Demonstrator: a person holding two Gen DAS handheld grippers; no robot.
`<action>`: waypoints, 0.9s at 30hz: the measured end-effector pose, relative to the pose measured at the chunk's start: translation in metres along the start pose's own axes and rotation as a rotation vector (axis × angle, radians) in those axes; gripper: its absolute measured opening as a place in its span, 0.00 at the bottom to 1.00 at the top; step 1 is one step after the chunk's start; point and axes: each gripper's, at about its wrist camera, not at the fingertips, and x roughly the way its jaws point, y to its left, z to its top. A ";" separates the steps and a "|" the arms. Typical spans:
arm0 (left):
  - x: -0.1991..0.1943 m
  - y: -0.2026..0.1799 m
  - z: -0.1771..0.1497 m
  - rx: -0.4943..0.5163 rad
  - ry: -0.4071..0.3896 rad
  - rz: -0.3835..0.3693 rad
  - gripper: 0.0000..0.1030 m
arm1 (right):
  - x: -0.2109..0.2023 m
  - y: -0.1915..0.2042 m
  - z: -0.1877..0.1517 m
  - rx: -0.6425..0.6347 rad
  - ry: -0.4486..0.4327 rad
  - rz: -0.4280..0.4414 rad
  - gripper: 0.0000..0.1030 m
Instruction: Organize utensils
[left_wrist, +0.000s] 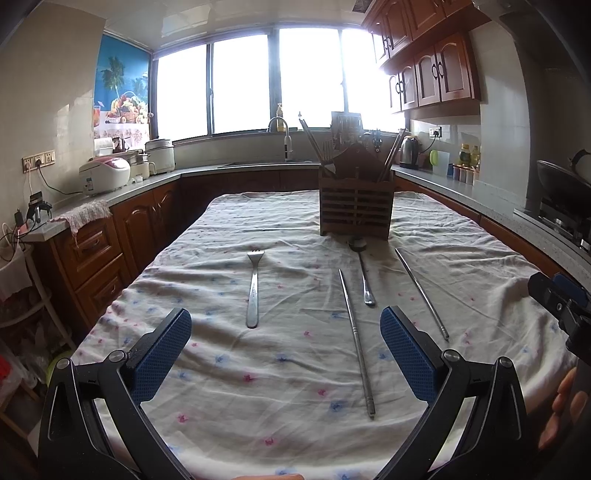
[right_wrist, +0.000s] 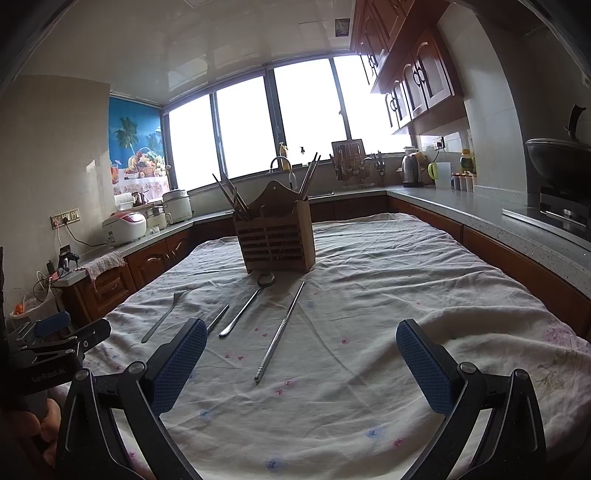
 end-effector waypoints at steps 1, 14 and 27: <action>0.000 0.000 0.000 0.001 0.000 0.000 1.00 | 0.000 0.000 0.000 0.000 0.000 -0.001 1.00; -0.001 -0.002 0.001 0.013 -0.006 -0.002 1.00 | -0.002 -0.001 0.000 0.006 -0.007 0.005 1.00; -0.001 -0.003 0.002 0.016 -0.009 0.000 1.00 | -0.003 0.001 0.002 0.007 -0.011 0.011 1.00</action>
